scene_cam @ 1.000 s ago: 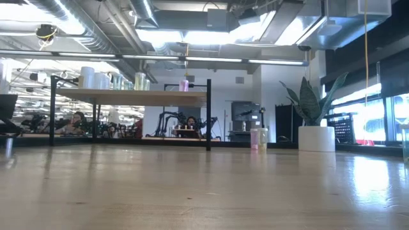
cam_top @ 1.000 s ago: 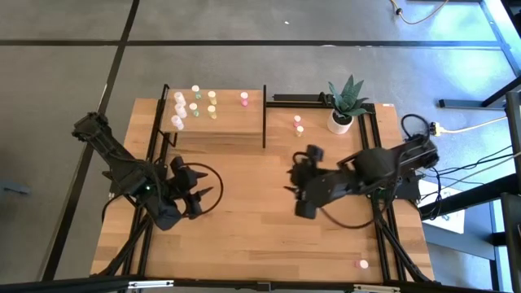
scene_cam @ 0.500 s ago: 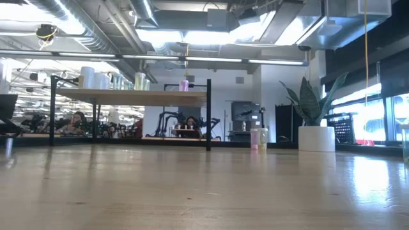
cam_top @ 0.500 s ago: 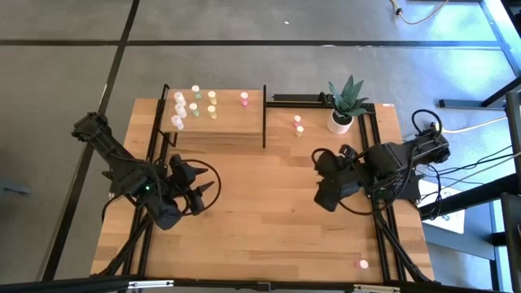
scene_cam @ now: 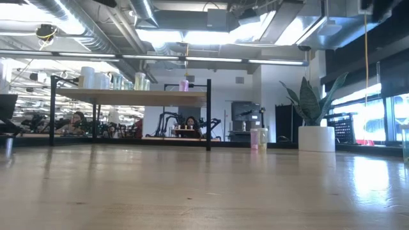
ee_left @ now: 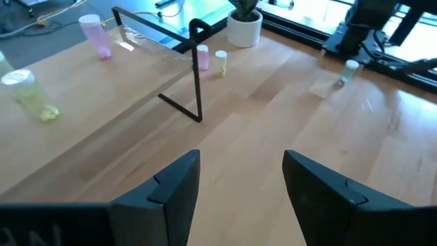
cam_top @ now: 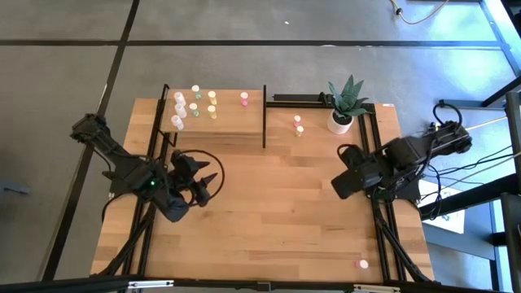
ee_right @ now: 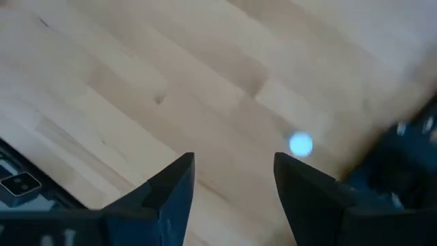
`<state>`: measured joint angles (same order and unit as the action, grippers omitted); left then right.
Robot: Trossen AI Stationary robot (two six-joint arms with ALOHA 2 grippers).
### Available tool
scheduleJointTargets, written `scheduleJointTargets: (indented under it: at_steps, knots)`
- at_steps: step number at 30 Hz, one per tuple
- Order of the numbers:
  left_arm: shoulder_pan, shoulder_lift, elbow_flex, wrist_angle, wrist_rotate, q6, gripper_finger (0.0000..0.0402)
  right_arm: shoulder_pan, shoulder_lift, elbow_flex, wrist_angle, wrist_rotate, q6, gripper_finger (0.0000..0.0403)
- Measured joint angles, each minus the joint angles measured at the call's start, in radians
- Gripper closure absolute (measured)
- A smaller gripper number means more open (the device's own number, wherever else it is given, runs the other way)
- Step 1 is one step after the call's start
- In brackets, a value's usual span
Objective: Pick and place medicine bottles onto shelf by color
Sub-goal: Put the blue pill bottle aligned with the other blue pill bottle on the shelf
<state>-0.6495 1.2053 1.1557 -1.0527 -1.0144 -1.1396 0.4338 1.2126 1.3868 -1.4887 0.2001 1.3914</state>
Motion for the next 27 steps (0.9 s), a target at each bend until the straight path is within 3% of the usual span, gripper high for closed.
scheduleJointTargets:
  at_steps: [9,17,27]
  knots:
    - [0.024,0.0,0.0,0.003,0.014,-0.012,0.02,0.01,-0.009,-0.123,0.038,-0.029,-0.034,0.0201]
    - [0.024,0.0,0.0,0.017,0.017,0.012,0.02,-0.026,-0.009,-0.264,0.073,-0.151,0.096,0.0201]
    - [0.024,0.0,0.0,0.031,0.04,0.024,0.02,-0.107,-0.009,-0.409,0.121,-0.152,0.095,0.0201]
